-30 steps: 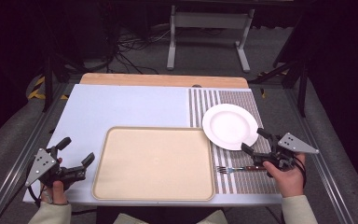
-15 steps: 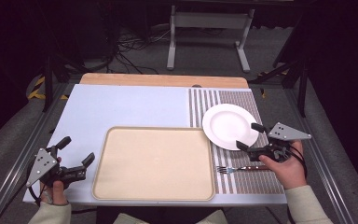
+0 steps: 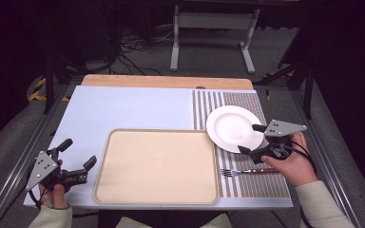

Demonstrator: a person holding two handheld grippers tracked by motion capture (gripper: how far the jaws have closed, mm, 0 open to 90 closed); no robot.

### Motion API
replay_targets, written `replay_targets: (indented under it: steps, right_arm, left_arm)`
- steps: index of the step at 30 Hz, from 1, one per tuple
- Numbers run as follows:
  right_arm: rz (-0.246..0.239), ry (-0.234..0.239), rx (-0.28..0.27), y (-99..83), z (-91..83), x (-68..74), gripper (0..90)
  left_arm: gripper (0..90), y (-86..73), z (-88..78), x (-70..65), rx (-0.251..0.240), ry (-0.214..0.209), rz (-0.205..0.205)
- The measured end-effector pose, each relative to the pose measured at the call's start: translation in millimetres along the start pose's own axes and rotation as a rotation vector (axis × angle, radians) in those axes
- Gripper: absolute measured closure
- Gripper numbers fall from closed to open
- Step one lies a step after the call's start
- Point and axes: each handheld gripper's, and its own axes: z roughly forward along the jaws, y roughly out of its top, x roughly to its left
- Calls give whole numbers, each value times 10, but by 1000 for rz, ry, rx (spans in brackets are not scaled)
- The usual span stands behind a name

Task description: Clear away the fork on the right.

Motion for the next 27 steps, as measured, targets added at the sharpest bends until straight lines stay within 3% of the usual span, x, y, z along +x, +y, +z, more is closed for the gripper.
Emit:
replay_targets:
  steps: [5, 18, 27]
  right_arm:
    - [-46, 18, 88, 53, 31, 7, 80]
    - [-144, 81, 275, 104, 184, 1, 92]
    - [-190, 103, 366, 144, 247, -10, 93]
  left_arm:
    - [17, 14, -4, -14, -1, 5, 18]
    - [21, 12, 17, -14, 11, 19, 19]
    - [21, 19, 13, -8, 11, 33, 19]
